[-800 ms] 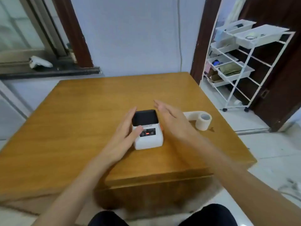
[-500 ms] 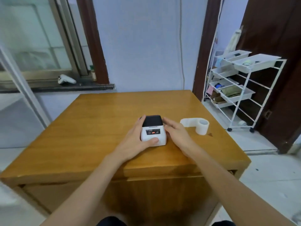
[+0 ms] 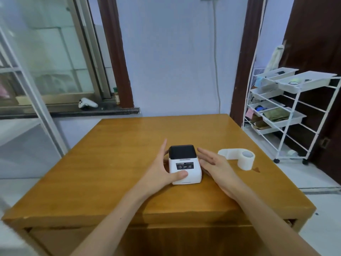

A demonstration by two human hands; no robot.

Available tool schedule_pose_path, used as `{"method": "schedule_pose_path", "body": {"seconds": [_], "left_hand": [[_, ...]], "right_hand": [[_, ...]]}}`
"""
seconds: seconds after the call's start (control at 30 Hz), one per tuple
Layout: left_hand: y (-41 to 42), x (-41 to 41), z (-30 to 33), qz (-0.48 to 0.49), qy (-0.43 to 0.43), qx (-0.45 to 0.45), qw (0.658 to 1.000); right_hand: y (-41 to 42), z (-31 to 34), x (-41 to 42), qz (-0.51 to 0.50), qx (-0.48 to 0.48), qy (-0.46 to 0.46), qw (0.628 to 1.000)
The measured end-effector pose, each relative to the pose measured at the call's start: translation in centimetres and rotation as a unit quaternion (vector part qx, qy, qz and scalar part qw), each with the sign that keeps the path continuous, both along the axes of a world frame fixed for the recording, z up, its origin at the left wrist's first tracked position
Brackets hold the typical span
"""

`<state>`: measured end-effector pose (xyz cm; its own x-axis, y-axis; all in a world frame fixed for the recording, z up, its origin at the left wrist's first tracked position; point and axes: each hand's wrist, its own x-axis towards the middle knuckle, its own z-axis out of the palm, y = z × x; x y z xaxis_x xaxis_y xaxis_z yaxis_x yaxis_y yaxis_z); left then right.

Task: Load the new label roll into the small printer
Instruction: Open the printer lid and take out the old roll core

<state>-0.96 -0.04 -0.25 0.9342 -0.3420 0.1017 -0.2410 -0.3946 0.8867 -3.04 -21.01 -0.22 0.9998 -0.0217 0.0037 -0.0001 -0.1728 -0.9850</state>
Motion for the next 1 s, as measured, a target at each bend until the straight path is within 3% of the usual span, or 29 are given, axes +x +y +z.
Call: {"method": "schedule_pose_path", "body": {"seconds": [0.23,0.47,0.73,0.9,1.0], "left_hand": [[0.1,0.1,-0.1,-0.001,-0.009,0.007,1.000],[0.1,0.1,-0.1,-0.004,-0.019,0.018,1.000],[0.1,-0.1,-0.1,-0.002,-0.021,0.022,1.000],[0.1,0.0,0.0,0.002,-0.022,0.029,0.999],[0.1,0.0,-0.1,0.001,-0.023,0.034,0.999]], "right_hand": [[0.4,0.3,-0.3,0.001,0.026,-0.004,1.000],[1.6,0.8,-1.1,0.015,-0.041,-0.034,0.998],[1.5,0.8,-1.0,-0.004,-0.037,-0.026,0.999],[1.0,0.7,-0.6,-0.019,0.015,-0.005,1.000],[1.2,1.0,-0.9,-0.005,-0.007,-0.012,1.000]]}}
